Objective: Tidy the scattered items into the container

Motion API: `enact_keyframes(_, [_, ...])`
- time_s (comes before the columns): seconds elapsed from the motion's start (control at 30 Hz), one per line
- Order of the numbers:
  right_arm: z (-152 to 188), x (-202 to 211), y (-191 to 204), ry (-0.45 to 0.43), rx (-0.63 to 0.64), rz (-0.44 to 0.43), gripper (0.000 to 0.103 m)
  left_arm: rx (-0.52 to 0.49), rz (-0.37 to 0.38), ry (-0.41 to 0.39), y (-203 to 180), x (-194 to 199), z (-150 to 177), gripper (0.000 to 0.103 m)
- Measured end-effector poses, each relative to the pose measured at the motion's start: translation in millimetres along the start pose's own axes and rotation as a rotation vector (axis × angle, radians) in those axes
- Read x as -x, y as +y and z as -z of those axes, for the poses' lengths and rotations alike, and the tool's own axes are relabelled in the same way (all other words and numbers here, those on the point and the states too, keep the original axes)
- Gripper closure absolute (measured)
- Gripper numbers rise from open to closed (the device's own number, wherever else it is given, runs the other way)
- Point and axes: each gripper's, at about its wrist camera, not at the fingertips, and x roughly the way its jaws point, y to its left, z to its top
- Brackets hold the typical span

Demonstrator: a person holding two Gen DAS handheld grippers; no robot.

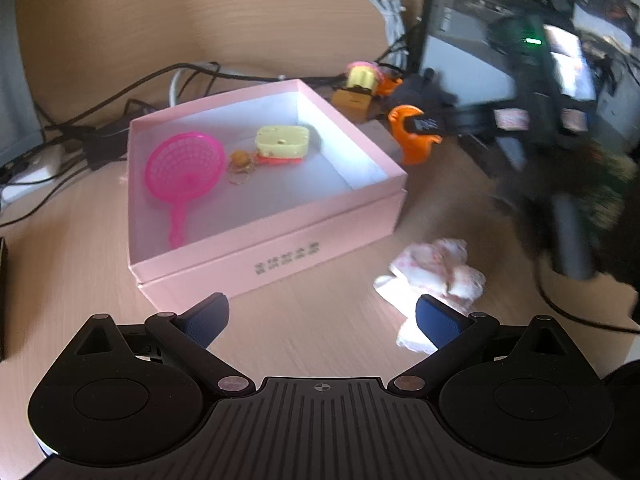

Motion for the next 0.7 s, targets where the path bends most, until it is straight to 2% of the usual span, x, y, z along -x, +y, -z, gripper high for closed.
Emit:
enact_keyframes(0.17, [38.2, 51.2, -8.2, 0.041, -0.014, -0.041, 0.093, -0.070, 0.016, -0.001, -20.0, 2.9, 5.7, 0.001])
enact_keyframes(0.3, [65.8, 73.6, -11.3, 0.086, -0.017, -0.066, 0.093, -0.146, 0.026, -0.004, -41.2, -2.7, 12.0, 0.001])
enact_keyframes(0.37, [76.7, 84.1, -11.2, 0.071, -0.015, -0.078, 0.090, -0.210, 0.009, -0.011, -53.4, -9.8, 15.4, 0.001])
enact_keyframes(0.43, [86.8, 96.5, -10.3, 0.044, -0.017, -0.062, 0.072, -0.259, -0.029, -0.016, -63.2, -18.9, 18.4, 0.001])
enact_keyframes(0.57, [97.6, 115.0, -9.8, 0.022, -0.019, -0.043, 0.050, -0.274, -0.060, 0.008, -69.0, -32.7, 19.2, 0.001])
enact_keyframes(0.6, [100.1, 119.6, -9.2, 0.014, -0.009, -0.051, 0.040, -0.276, -0.070, 0.008, -68.5, -34.9, 19.5, 0.001])
enact_keyframes(0.63, [102.1, 122.8, -8.1, 0.004, 0.003, -0.057, 0.035, -0.273, -0.085, 0.006, -66.9, -37.0, 19.8, 0.001])
enact_keyframes(0.7, [106.2, 127.1, -3.1, -0.006, 0.041, -0.045, 0.035, -0.247, -0.125, 0.001, -60.8, -38.6, 20.8, 0.001])
